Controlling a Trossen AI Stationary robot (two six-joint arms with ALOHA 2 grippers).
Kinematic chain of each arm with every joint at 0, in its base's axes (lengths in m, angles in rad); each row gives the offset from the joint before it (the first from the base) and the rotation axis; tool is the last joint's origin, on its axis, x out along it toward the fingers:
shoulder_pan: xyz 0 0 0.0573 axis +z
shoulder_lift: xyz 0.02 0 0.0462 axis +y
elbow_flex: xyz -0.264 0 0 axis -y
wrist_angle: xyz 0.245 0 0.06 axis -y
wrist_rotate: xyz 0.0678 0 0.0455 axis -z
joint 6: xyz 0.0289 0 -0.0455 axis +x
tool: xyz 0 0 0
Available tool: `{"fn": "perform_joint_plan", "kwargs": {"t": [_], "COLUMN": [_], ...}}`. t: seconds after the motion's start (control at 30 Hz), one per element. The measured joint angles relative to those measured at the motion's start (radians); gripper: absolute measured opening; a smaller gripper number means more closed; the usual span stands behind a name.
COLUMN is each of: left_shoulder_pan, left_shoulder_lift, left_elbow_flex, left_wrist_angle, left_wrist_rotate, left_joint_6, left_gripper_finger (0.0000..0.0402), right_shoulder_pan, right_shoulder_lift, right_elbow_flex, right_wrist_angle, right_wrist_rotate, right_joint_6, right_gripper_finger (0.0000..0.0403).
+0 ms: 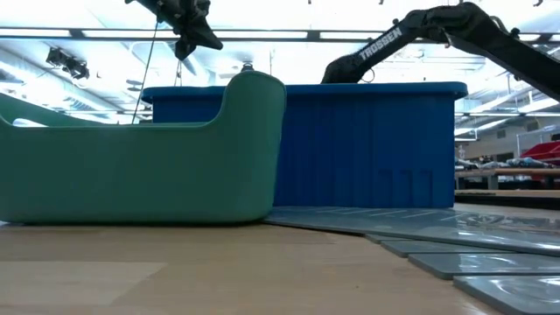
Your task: Sort Items/Unsort Items
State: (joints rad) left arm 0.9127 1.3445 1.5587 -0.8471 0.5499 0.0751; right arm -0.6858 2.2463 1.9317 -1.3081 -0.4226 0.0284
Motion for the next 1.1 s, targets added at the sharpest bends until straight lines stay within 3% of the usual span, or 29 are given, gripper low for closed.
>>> {"fn": "perform_joint_plan", "kwargs": {"t": [0.17,0.3,0.43,0.63,0.87,0.97,1.1], "left_shoulder_pan": [0.0,0.0,0.0,0.0,0.0,0.0,0.0], "left_shoulder_lift": [0.0,0.0,0.0,0.0,0.0,0.0,0.0], "left_elbow_flex": [0.0,0.0,0.0,0.0,0.001,0.001,0.001], "left_wrist_angle": [0.0,0.0,0.0,0.0,0.0,0.0,-0.002], "left_wrist_rotate": [0.0,0.001,0.002,0.002,0.002,0.002,0.002], "left_joint_6": [0.0,0.0,0.0,0.0,0.0,0.001,0.0], "left_gripper_finger": [0.0005,0.0005,0.0005,0.0005,0.0005,0.0005,0.0005], "right_shoulder_pan": [-0.029,-0.041,-0.033,0.031,0.076,0.078,0.077], "right_shoulder_lift": [-0.002,-0.003,-0.006,-0.006,-0.006,-0.006,-0.006], "right_elbow_flex": [0.136,0.207,0.214,0.157,0.074,0.038,-0.037], "right_wrist_angle": [-0.006,-0.011,-0.037,-0.047,0.058,0.111,0.14], "right_wrist_rotate": [-0.086,-0.097,0.026,0.194,0.358,0.358,0.337], "right_joint_6": [0.003,0.019,0.122,0.241,0.375,0.401,0.445], "right_gripper_finger": [0.0001,0.0001,0.0016,0.0115,0.024,0.0269,0.0277]}}
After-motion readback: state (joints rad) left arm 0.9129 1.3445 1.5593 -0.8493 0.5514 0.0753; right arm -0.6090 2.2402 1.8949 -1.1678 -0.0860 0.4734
